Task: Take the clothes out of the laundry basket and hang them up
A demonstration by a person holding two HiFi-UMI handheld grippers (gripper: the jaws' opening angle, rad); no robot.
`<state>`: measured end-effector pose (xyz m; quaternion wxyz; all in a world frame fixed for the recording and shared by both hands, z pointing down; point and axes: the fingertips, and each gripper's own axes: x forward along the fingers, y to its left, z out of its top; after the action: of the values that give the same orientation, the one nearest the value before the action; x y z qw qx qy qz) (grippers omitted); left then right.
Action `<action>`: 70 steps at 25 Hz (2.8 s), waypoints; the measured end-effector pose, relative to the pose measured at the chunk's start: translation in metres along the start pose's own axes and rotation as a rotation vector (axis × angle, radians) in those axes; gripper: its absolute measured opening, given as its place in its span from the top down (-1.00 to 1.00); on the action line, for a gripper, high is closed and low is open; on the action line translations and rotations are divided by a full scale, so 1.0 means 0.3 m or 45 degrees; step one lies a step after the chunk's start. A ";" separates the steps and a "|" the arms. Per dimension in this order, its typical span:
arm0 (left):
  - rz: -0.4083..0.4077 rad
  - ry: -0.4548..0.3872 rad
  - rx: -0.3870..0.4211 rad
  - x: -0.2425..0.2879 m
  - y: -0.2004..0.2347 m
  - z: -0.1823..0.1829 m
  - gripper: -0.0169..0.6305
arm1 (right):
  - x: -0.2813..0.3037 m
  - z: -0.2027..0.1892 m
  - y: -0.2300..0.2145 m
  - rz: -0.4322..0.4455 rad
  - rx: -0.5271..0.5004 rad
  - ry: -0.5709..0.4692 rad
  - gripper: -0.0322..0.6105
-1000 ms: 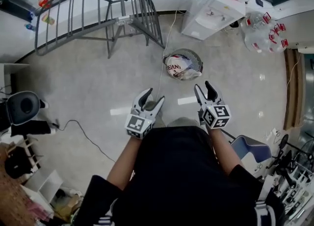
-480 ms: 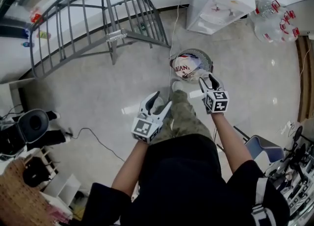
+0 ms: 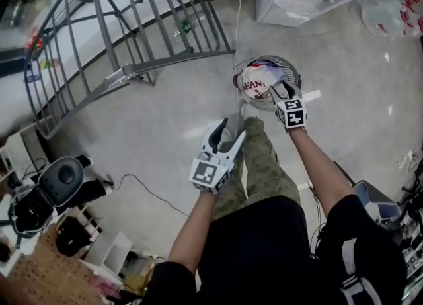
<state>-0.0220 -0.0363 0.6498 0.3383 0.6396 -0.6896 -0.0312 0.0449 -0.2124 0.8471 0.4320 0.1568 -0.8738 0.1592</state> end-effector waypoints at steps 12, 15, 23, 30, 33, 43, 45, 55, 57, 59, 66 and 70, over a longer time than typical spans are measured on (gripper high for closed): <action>0.013 0.062 -0.036 0.298 0.237 -0.277 0.27 | 0.613 -0.362 -0.176 0.054 -0.014 0.134 0.33; 0.001 0.064 -0.023 0.353 0.290 -0.359 0.27 | 0.744 -0.456 -0.196 0.059 -0.023 0.166 0.33; -0.020 0.056 -0.098 0.473 0.398 -0.543 0.27 | 1.063 -0.630 -0.225 0.083 -0.133 0.255 0.33; -0.038 0.060 -0.121 0.500 0.445 -0.634 0.27 | 1.221 -0.707 -0.269 0.056 -0.211 0.257 0.33; -0.038 0.056 -0.128 0.508 0.469 -0.660 0.27 | 1.262 -0.734 -0.302 0.025 -0.256 0.282 0.33; -0.071 0.054 -0.127 0.542 0.523 -0.692 0.27 | 1.381 -0.808 -0.341 0.048 -0.370 0.404 0.32; -0.057 0.054 -0.149 0.541 0.532 -0.705 0.27 | 1.389 -0.837 -0.342 0.056 -0.385 0.450 0.29; -0.124 0.123 -0.185 0.547 0.441 -0.792 0.27 | 1.382 -0.876 -0.318 0.078 -0.513 0.471 0.85; -0.113 0.128 -0.203 0.538 0.440 -0.792 0.27 | 1.348 -0.871 -0.320 0.057 -0.524 0.446 0.86; -0.094 0.127 -0.215 0.519 0.444 -0.779 0.27 | 1.296 -0.867 -0.317 0.049 -0.505 0.417 0.86; -0.033 0.169 -0.221 0.416 0.418 -0.717 0.27 | 1.024 -0.751 -0.271 0.066 -0.484 0.225 0.87; -0.038 0.156 -0.212 0.357 0.357 -0.642 0.27 | 0.822 -0.658 -0.231 0.099 -0.453 0.127 0.87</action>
<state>-0.0115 -0.0388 0.8946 0.4313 0.6201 -0.6530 -0.0543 0.0701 -0.2268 1.1691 0.4892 0.0362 -0.8710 0.0263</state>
